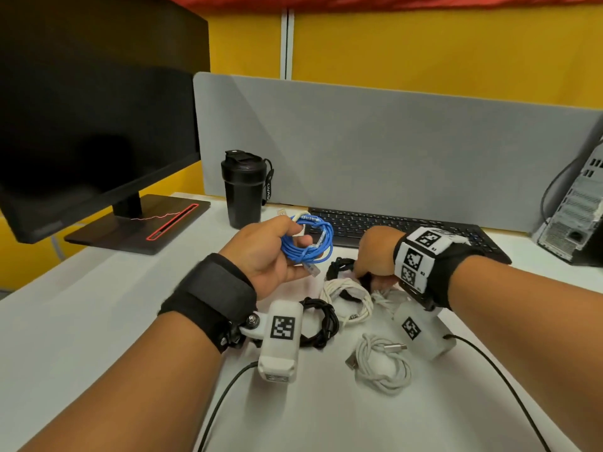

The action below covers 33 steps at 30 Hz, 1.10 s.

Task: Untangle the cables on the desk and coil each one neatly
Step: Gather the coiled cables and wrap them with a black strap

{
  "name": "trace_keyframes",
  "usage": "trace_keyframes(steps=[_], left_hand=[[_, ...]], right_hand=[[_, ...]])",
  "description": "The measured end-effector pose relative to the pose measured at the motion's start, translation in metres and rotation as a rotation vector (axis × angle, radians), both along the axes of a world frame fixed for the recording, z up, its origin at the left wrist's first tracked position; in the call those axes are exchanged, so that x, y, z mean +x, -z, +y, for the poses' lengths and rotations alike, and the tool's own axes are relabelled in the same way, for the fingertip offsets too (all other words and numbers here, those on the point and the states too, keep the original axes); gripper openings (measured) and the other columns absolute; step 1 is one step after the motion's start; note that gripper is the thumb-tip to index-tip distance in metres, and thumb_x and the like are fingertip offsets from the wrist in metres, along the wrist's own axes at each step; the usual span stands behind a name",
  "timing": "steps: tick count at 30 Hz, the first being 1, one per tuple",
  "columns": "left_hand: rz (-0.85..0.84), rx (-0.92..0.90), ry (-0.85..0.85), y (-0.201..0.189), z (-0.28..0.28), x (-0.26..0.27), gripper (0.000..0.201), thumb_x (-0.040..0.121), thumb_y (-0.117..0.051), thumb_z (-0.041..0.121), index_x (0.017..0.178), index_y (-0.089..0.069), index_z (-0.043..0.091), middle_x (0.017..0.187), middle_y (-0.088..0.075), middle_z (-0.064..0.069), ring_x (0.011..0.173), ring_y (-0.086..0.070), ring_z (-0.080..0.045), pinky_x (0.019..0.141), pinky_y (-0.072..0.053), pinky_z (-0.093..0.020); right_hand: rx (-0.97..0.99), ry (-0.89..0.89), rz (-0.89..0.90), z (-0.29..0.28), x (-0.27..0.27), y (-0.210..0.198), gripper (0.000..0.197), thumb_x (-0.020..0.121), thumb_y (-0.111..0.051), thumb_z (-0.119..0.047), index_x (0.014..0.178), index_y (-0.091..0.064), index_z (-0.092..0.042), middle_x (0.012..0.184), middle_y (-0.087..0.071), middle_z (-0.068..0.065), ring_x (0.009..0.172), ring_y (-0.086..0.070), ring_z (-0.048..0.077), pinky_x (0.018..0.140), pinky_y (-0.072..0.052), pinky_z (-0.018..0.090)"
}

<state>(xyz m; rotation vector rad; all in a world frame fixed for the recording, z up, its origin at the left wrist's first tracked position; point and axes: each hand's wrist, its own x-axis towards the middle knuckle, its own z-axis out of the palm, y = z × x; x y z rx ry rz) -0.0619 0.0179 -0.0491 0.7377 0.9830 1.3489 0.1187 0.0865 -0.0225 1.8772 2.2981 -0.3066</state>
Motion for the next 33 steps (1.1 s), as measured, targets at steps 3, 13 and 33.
trace_keyframes(steps=[3, 13, 33], left_hand=[[-0.038, -0.004, -0.036, -0.001, 0.0, -0.004, 0.015, 0.092, -0.049, 0.001, 0.104, -0.058, 0.001, 0.077, -0.062, -0.012, 0.066, -0.072, -0.028, 0.06, -0.06, -0.049], [0.03, 0.069, -0.079, -0.003, -0.003, 0.0, 0.015, 0.095, -0.063, 0.009, 0.083, -0.072, 0.006, 0.068, -0.067, -0.007, 0.054, -0.065, -0.012, 0.048, -0.053, -0.023], [0.135, 0.233, 0.089, -0.01, -0.015, 0.025, 0.025, 0.096, -0.06, 0.023, 0.109, -0.071, 0.006, 0.084, -0.066, -0.008, 0.057, -0.057, -0.01, 0.059, -0.053, -0.028]], right_hand=[[0.056, 0.207, 0.512, 0.011, 0.018, -0.004, 0.015, 0.084, -0.07, -0.018, 0.079, -0.064, -0.005, 0.058, -0.069, 0.009, 0.044, -0.064, 0.015, 0.044, -0.054, 0.024], [-0.005, -0.108, 1.395, -0.038, 0.035, -0.043, 0.008, 0.086, -0.069, -0.007, 0.086, -0.067, -0.015, 0.073, -0.068, 0.007, 0.05, -0.057, 0.009, 0.045, -0.048, 0.02], [-0.022, -0.065, 1.381, -0.061, 0.024, -0.007, 0.029, 0.07, -0.085, -0.016, 0.095, -0.071, -0.022, 0.1, -0.072, 0.007, 0.086, -0.071, 0.018, 0.067, -0.056, 0.033]])
